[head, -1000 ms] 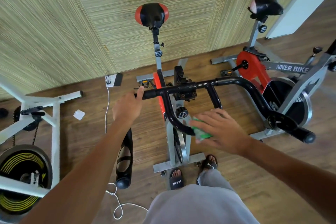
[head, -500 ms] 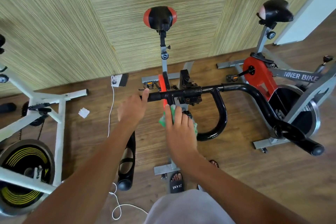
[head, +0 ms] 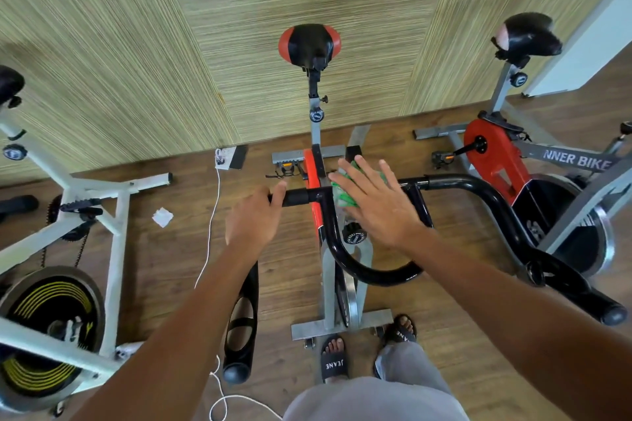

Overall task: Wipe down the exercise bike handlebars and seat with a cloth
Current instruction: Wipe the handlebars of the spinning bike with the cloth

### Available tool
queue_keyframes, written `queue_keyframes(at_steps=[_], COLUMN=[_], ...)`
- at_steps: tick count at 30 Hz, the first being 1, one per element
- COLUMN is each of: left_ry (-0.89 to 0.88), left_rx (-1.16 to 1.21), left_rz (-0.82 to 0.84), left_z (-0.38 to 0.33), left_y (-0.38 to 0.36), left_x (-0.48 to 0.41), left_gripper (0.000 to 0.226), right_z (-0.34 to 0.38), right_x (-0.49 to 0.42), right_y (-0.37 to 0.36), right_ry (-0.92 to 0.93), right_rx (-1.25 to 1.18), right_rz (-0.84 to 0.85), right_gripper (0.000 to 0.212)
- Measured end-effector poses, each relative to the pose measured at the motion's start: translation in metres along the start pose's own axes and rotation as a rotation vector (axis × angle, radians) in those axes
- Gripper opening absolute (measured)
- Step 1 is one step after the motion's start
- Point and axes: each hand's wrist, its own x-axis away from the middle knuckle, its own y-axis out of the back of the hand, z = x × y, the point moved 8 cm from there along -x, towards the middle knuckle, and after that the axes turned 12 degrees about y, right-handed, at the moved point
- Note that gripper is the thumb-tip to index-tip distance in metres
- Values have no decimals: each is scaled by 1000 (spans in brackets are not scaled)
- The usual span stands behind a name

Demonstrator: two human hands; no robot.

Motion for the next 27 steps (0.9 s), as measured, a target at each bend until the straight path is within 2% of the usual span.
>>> queue_keyframes(at_steps=[4, 6, 10, 13, 16, 18, 20, 22, 24, 25, 27], left_ry=[18, 34, 59, 157, 281, 422, 538, 624, 695, 718, 735], left_rx=[6, -6, 37, 437, 742, 877, 986, 1170, 1327, 1341, 1240], left_rz=[26, 38, 77, 193, 211, 311, 412, 387, 320, 308, 330], left_z=[-1, -1, 1, 13, 36, 55, 66, 72, 76, 80, 89], left_y=[-1, -1, -1, 0, 1, -14, -28, -32, -27, -25, -24], left_x=[-2, -2, -4, -5, -7, 4, 22, 34, 39, 41, 46], left_gripper=[64, 65, 67, 52, 37, 35, 42, 41, 32, 29, 27], right_z=[-30, -20, -1, 4, 37, 61, 83, 106, 136, 142, 122], right_x=[11, 3, -18, -24, -42, -61, -82, -101, -111, -113, -119], right_y=[2, 1, 10, 32, 47, 35, 19, 14, 12, 12, 12], right_ry=[87, 100, 99, -37, -4, 28, -32, -75, 102, 183, 137], right_rx=[100, 88, -28, -229, -283, -253, -134, -124, -152, -170, -208], right_rz=[49, 70, -38, -183, -249, -163, -59, 23, 33, 41, 65], right_gripper=[65, 63, 54, 50, 51, 52, 53, 55, 55, 57, 62])
